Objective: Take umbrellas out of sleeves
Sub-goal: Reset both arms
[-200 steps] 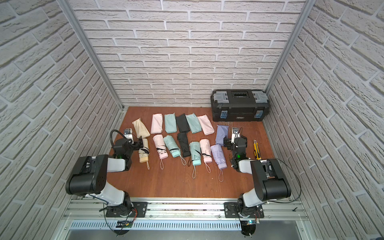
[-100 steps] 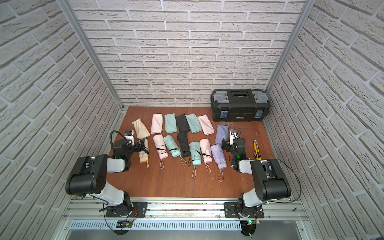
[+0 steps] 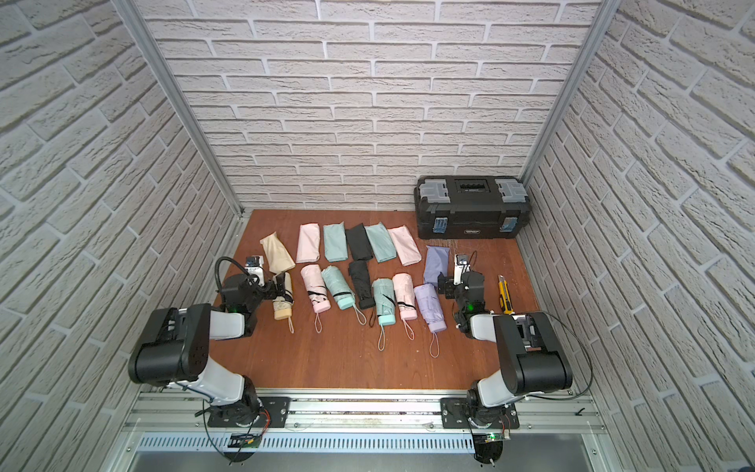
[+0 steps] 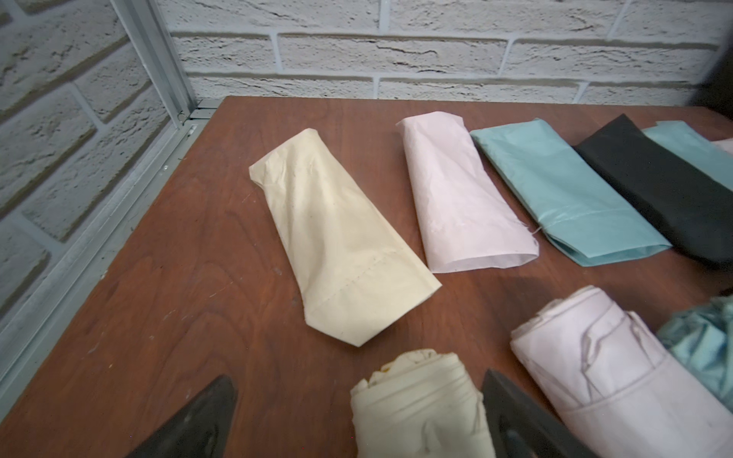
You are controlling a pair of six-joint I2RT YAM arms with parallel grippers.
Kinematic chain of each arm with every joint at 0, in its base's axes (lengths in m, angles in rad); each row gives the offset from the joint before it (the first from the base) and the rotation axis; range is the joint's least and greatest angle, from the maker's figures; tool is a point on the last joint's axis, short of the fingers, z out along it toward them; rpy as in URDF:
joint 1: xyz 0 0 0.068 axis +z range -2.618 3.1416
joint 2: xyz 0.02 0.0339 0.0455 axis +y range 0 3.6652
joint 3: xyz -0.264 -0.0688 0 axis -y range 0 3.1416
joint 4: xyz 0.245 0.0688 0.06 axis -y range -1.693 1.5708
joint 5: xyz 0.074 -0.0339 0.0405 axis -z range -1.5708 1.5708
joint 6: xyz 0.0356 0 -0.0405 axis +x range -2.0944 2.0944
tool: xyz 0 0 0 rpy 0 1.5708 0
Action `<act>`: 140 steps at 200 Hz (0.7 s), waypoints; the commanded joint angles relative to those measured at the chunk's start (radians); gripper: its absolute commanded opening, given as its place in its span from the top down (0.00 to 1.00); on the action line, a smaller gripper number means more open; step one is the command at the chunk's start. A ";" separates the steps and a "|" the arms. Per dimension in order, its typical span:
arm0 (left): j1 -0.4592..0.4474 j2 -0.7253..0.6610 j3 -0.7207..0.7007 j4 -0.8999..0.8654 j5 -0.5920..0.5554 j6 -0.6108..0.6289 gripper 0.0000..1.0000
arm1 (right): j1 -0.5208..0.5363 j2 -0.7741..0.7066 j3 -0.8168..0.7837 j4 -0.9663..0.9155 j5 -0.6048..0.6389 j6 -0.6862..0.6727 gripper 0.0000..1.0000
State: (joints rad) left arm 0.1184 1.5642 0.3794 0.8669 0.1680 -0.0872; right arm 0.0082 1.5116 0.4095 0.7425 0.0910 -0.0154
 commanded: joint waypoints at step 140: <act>0.014 0.002 0.004 0.047 0.061 0.016 0.02 | -0.004 -0.008 0.014 0.015 -0.005 0.000 0.00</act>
State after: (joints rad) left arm 0.1246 1.5700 0.3775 0.9005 0.2298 -0.0689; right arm 0.0082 1.5112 0.4095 0.7410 0.0883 -0.0154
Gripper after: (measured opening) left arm 0.983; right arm 0.998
